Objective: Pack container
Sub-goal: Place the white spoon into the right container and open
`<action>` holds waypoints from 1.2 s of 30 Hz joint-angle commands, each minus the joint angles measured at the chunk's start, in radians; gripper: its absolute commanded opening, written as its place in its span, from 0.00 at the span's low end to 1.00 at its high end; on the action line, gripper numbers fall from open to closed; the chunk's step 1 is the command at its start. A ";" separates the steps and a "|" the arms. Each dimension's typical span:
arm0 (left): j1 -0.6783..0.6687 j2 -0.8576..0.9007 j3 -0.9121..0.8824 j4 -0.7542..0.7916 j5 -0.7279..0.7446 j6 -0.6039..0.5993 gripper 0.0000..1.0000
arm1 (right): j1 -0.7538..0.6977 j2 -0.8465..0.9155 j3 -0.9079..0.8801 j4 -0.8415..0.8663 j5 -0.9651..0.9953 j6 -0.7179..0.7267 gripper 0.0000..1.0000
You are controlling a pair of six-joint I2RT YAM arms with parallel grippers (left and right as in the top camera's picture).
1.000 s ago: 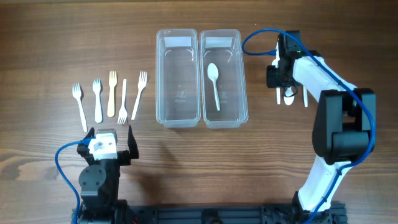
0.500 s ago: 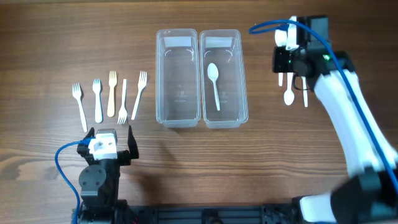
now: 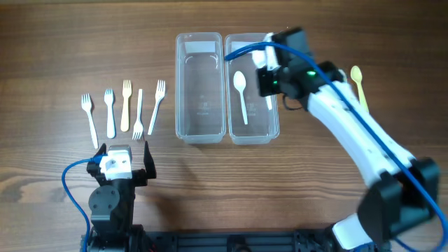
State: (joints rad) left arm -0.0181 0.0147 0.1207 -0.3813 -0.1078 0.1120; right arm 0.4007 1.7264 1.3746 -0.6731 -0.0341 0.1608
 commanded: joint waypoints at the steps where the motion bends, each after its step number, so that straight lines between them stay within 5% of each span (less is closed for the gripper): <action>1: -0.002 -0.006 -0.005 0.000 0.002 0.013 1.00 | 0.014 0.098 -0.016 0.015 0.000 0.025 0.06; 2: -0.002 -0.006 -0.005 0.000 0.002 0.013 1.00 | 0.015 0.108 -0.016 0.019 -0.001 0.024 0.08; 4: -0.002 -0.006 -0.005 0.000 0.002 0.012 1.00 | 0.015 0.117 -0.016 0.024 0.000 0.010 0.42; 7: -0.002 -0.006 -0.005 0.000 0.002 0.013 1.00 | 0.015 0.095 -0.006 0.019 0.000 -0.030 0.61; 21: -0.002 -0.006 -0.005 0.000 0.002 0.012 1.00 | -0.180 -0.203 0.058 -0.220 0.267 -0.065 0.63; 36: -0.002 -0.006 -0.005 0.000 0.002 0.012 1.00 | -0.389 0.105 0.022 -0.160 0.187 -0.108 0.53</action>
State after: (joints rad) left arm -0.0177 0.0147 0.1207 -0.3813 -0.1078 0.1120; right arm 0.0200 1.7336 1.4105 -0.8520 0.1719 0.0784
